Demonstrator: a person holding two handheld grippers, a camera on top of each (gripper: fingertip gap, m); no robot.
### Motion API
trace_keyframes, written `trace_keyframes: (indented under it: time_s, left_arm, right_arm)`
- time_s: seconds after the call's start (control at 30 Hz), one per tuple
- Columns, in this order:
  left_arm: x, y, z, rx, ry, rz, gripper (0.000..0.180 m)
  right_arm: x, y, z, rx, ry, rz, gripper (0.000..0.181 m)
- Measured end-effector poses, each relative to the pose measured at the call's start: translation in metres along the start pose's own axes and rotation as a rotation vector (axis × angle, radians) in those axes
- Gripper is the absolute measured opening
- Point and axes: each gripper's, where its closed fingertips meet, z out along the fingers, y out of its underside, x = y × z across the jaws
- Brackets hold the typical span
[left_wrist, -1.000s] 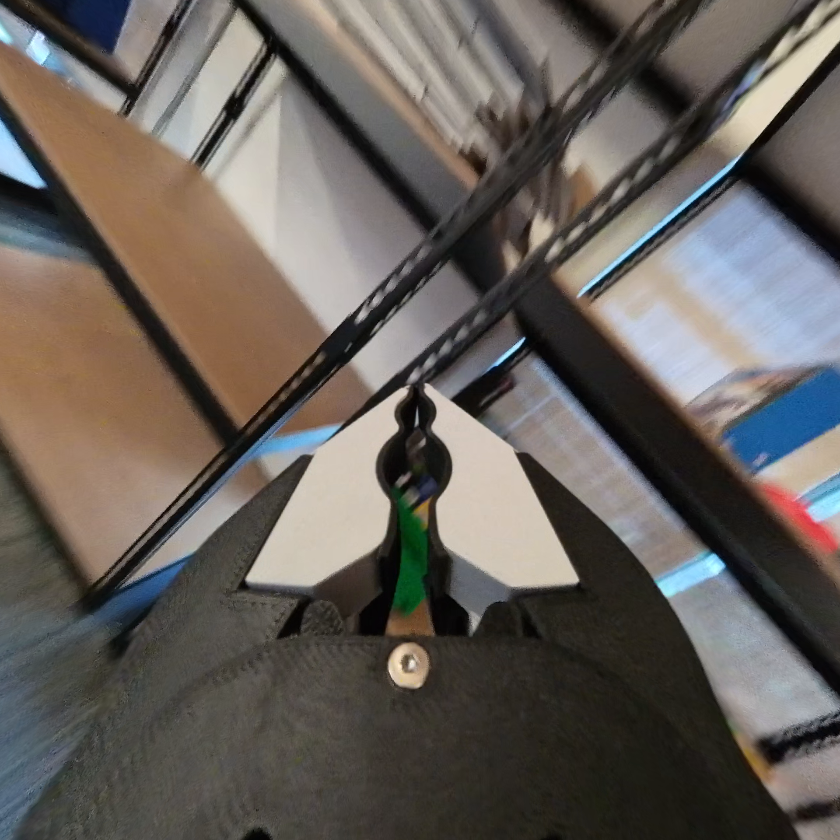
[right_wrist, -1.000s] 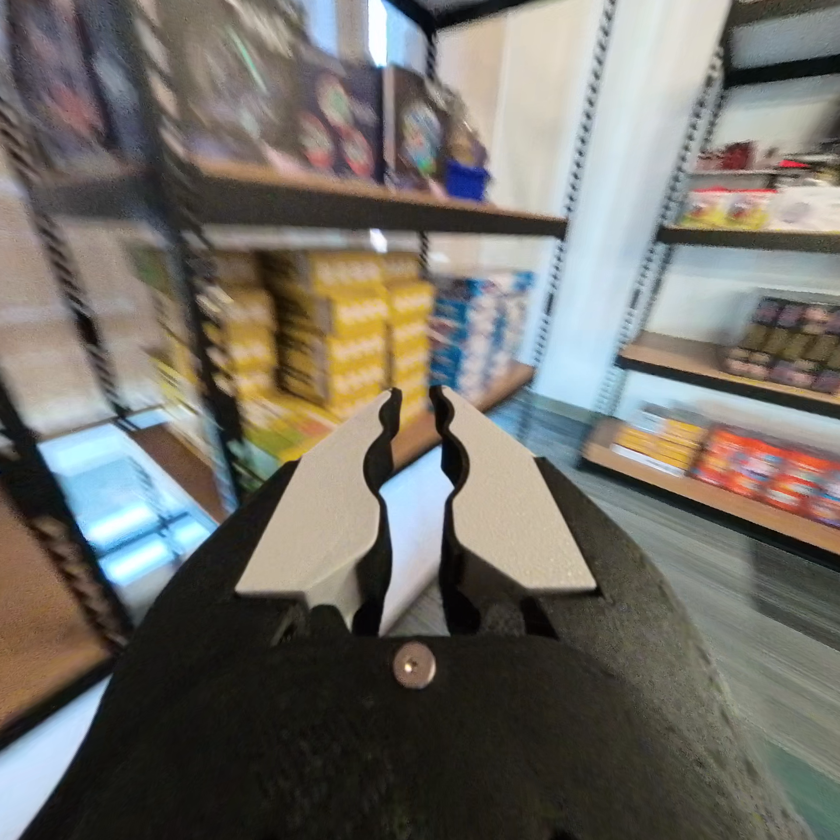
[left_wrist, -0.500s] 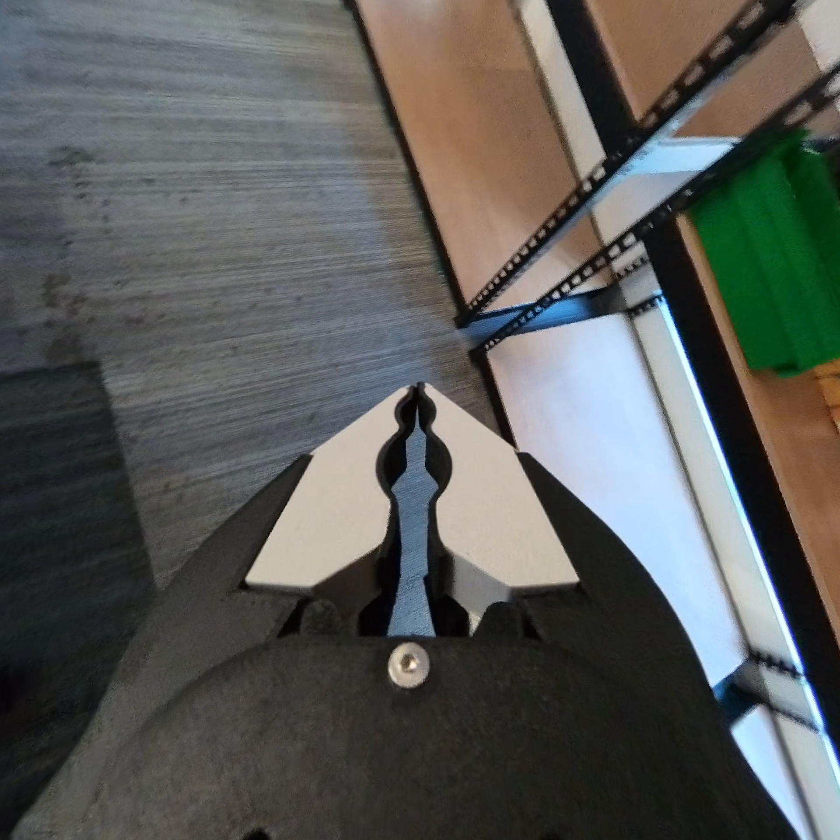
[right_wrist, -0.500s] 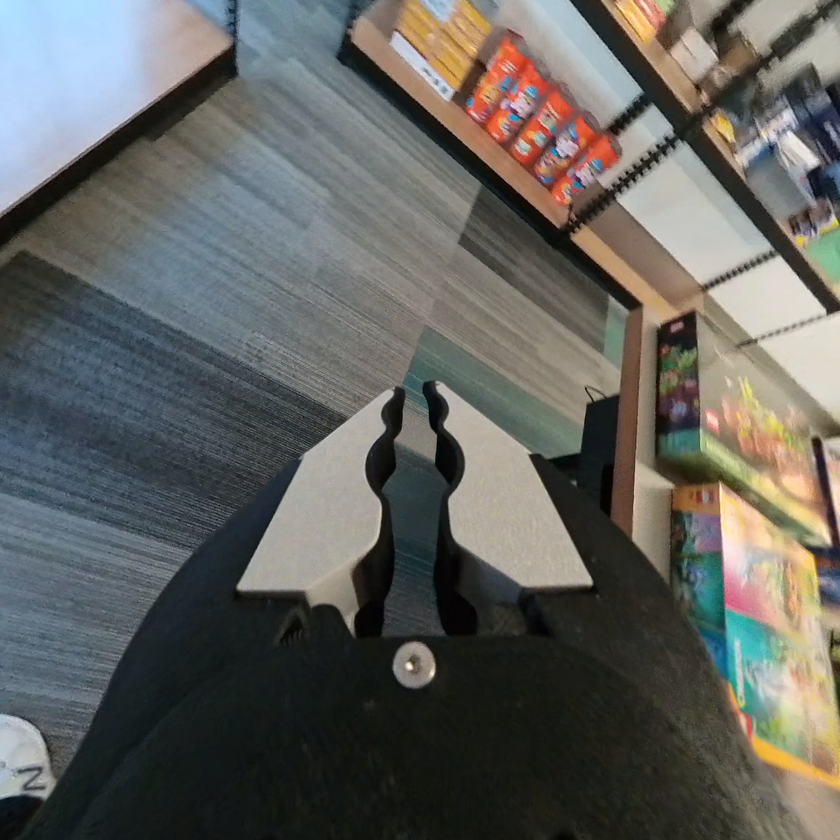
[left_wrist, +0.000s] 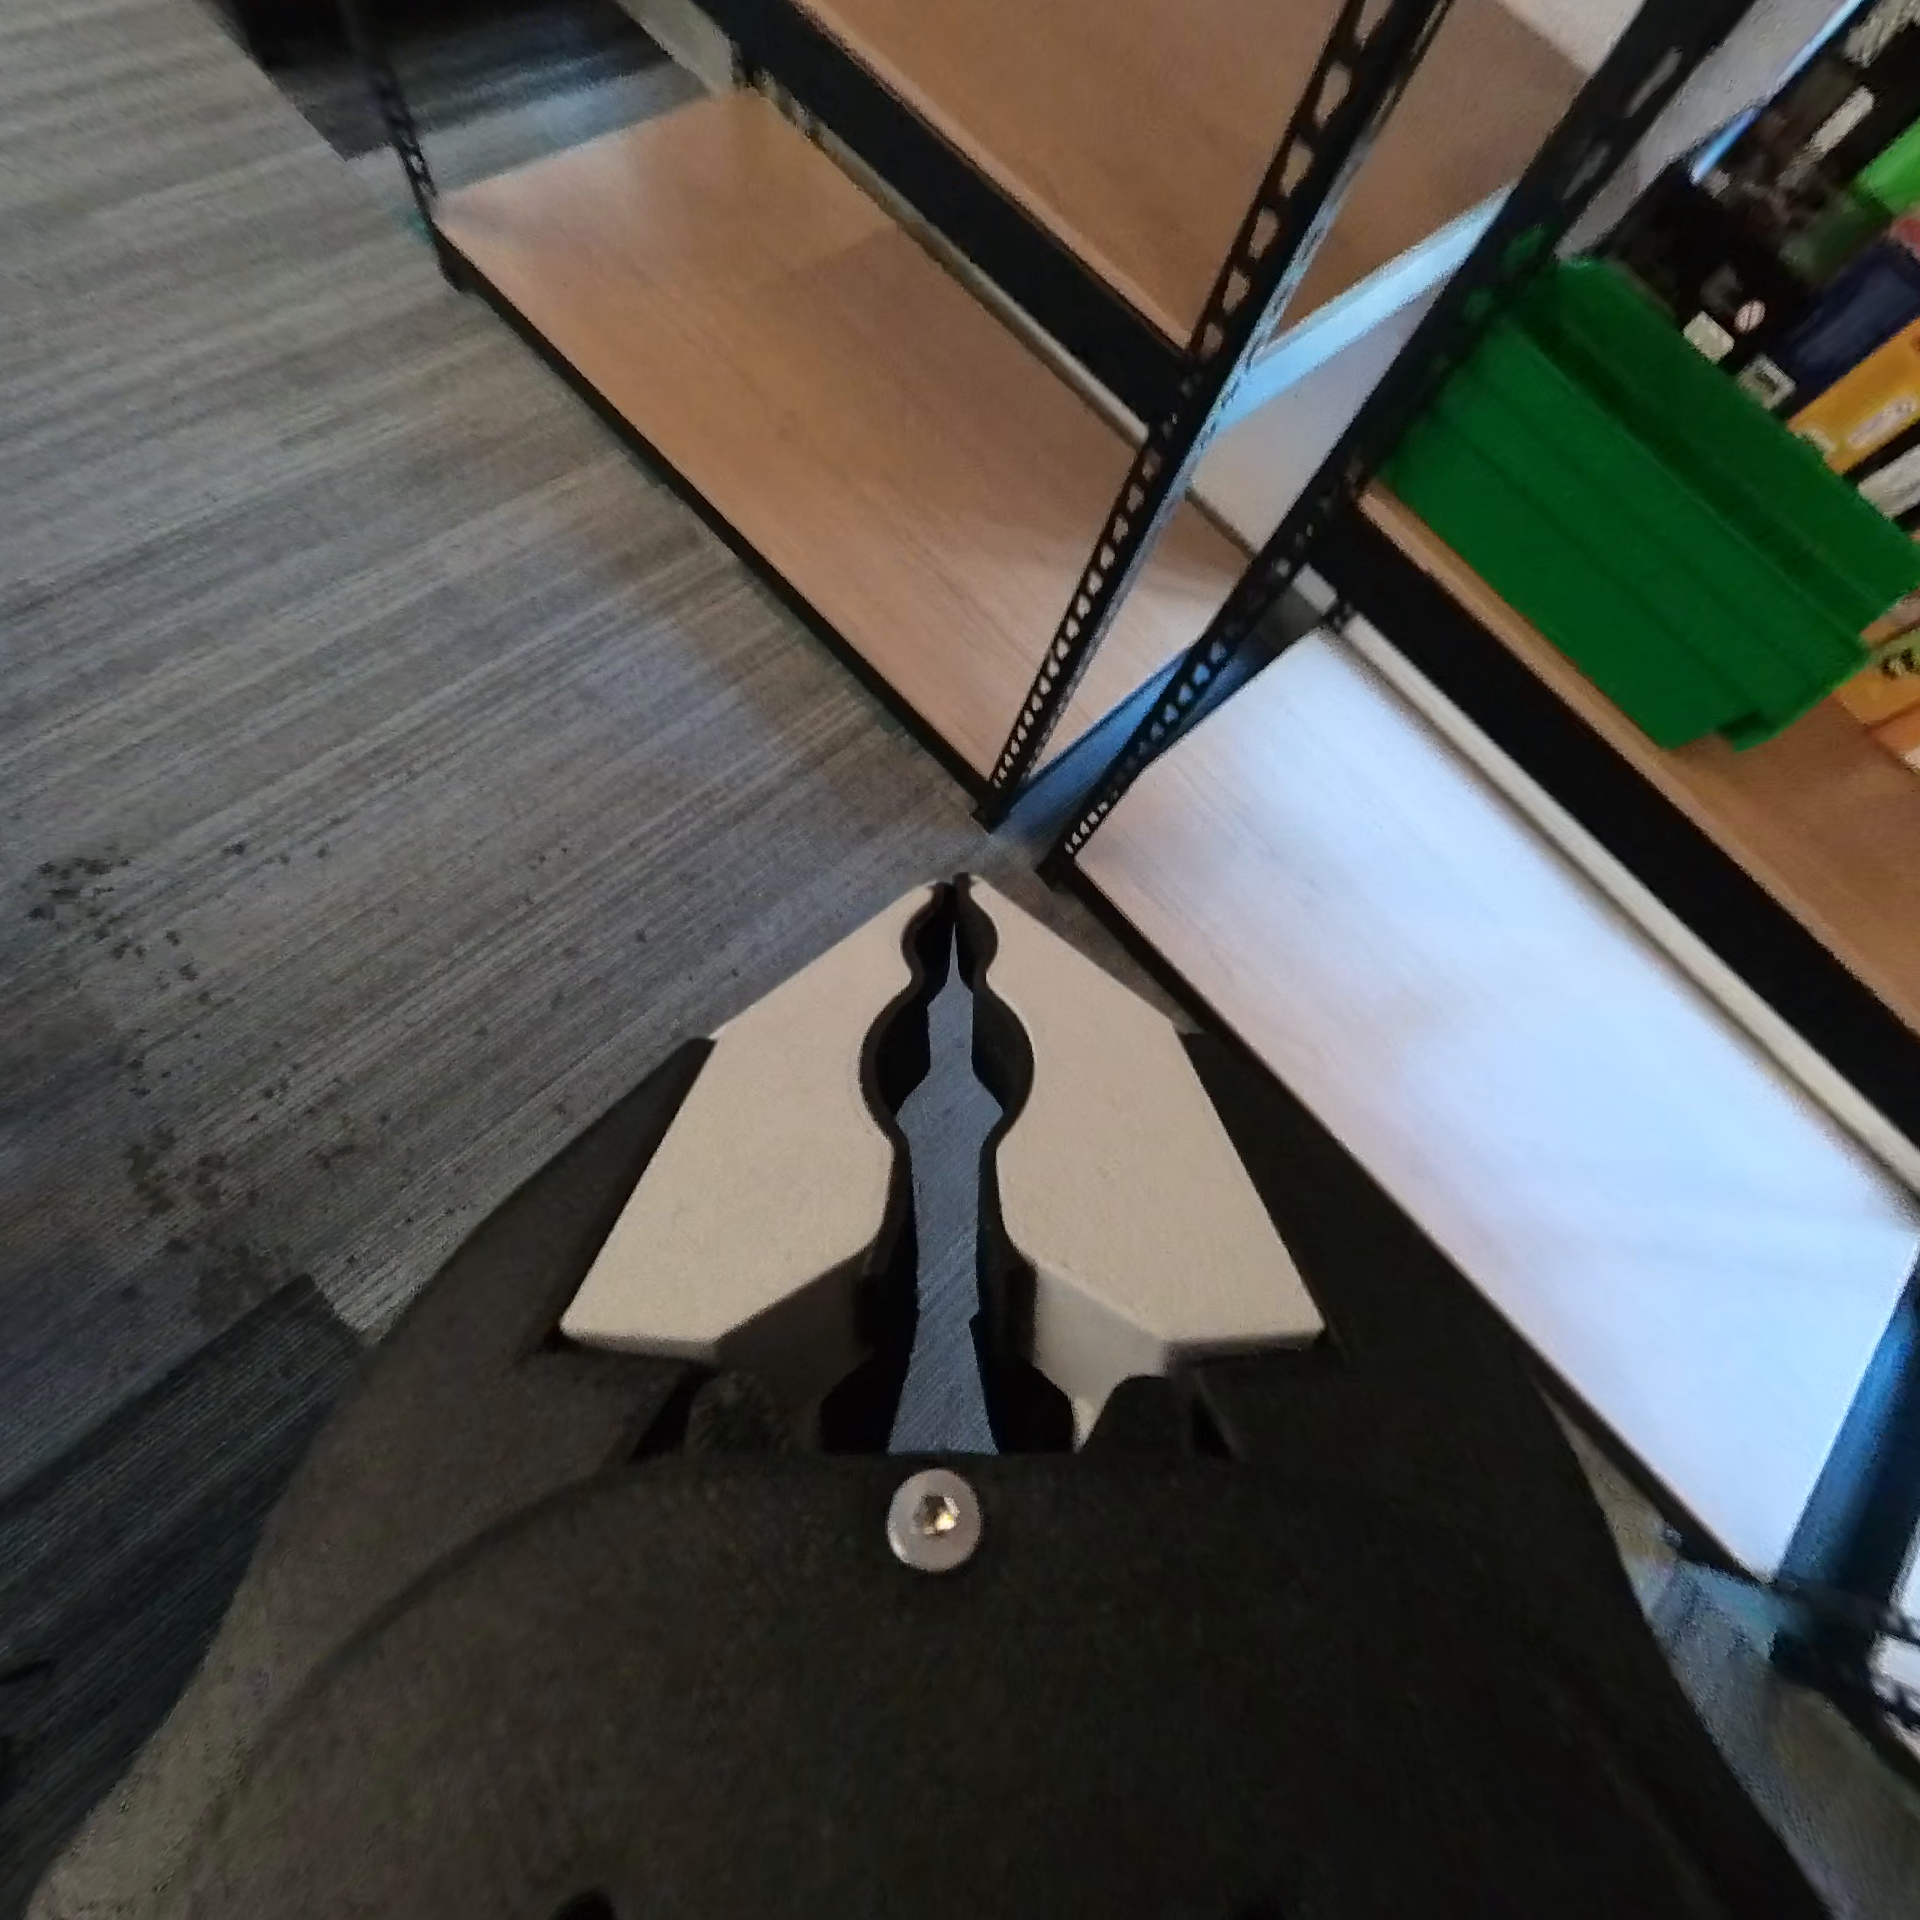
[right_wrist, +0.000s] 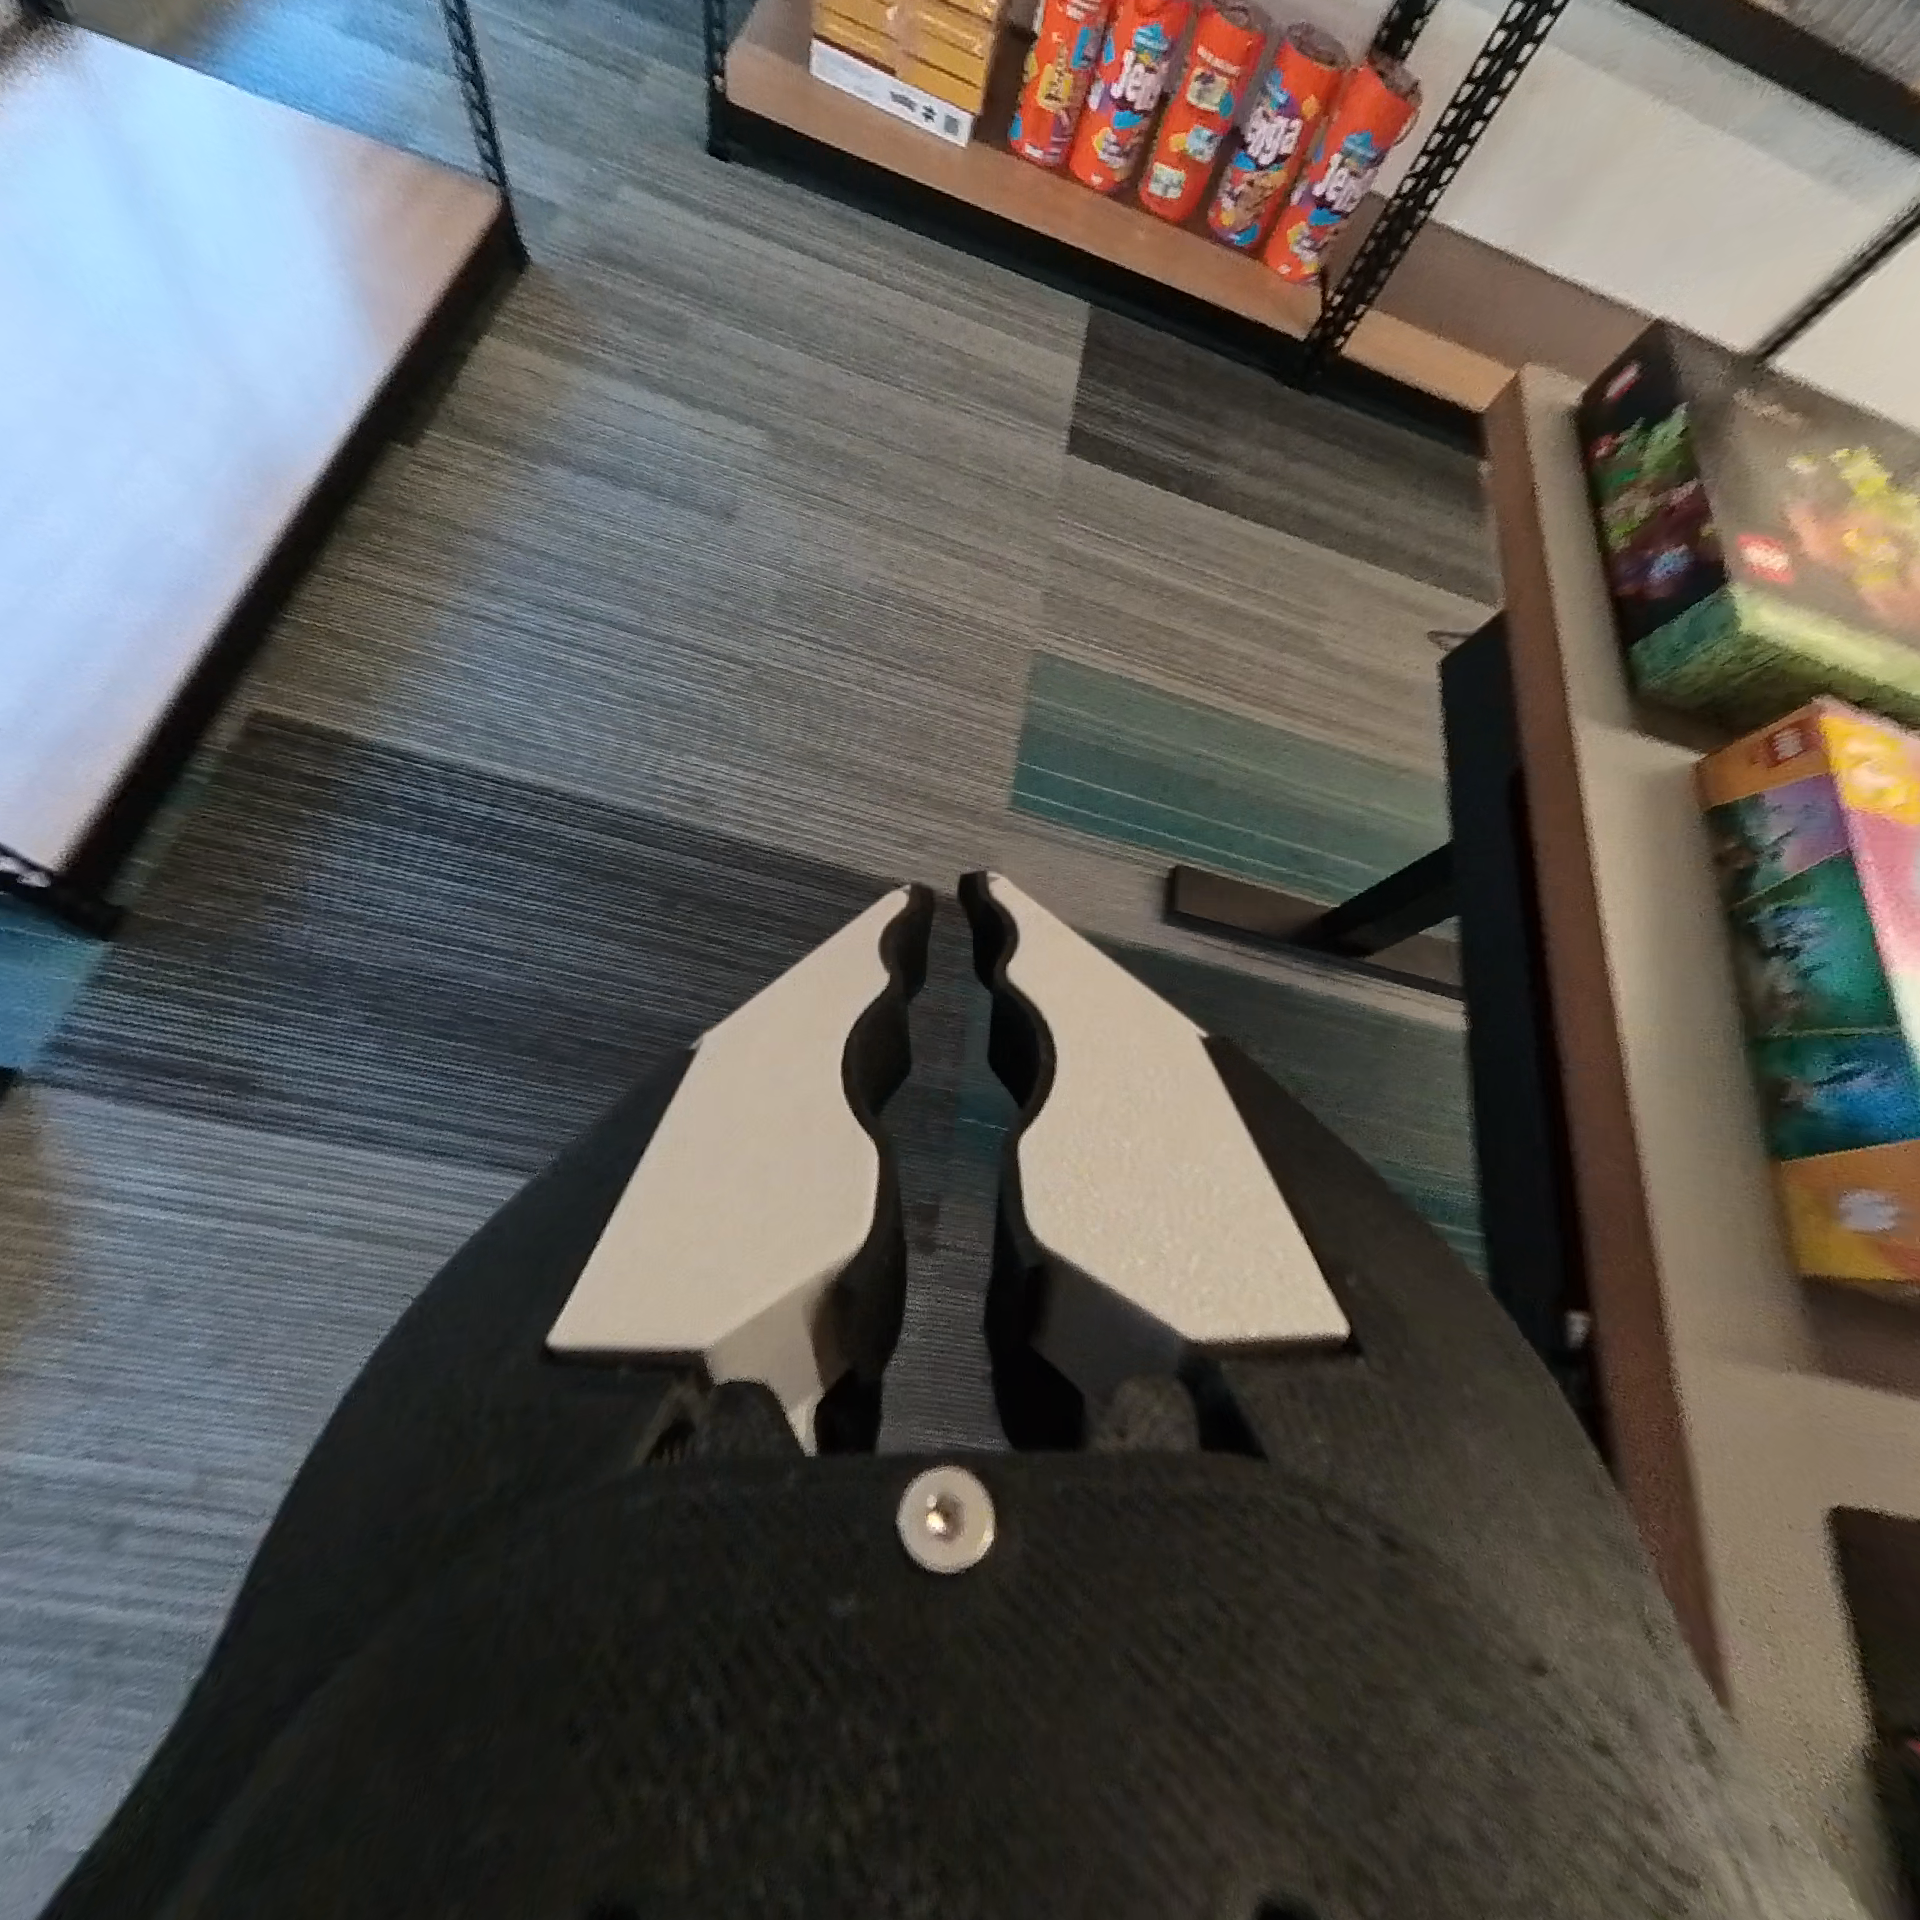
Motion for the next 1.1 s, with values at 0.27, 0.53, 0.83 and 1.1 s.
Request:
trace_keyframes:
  time_s: [0.27,0.53,0.83,1.1]
  left_arm:
    - [-0.094,0.105,-0.002,-0.252,0.007,0.022,0.000]
    - [-0.197,0.119,-0.020,-0.149,-0.132,-0.367,0.000]
    - [-0.209,0.139,-0.035,-0.199,-0.129,-0.286,0.000]
    - [-0.200,0.122,-0.034,-0.184,-0.108,-0.266,0.000]
  right_arm:
    - [-0.071,0.115,-0.068,-0.156,-0.273,-0.032,0.011]
    - [-0.036,0.204,-0.113,-0.382,-0.292,-0.070,0.000]
    - [-0.049,0.183,-0.112,-0.304,-0.317,0.577,0.000]
    - [-0.064,0.231,-0.121,-0.440,-0.455,0.283,0.000]
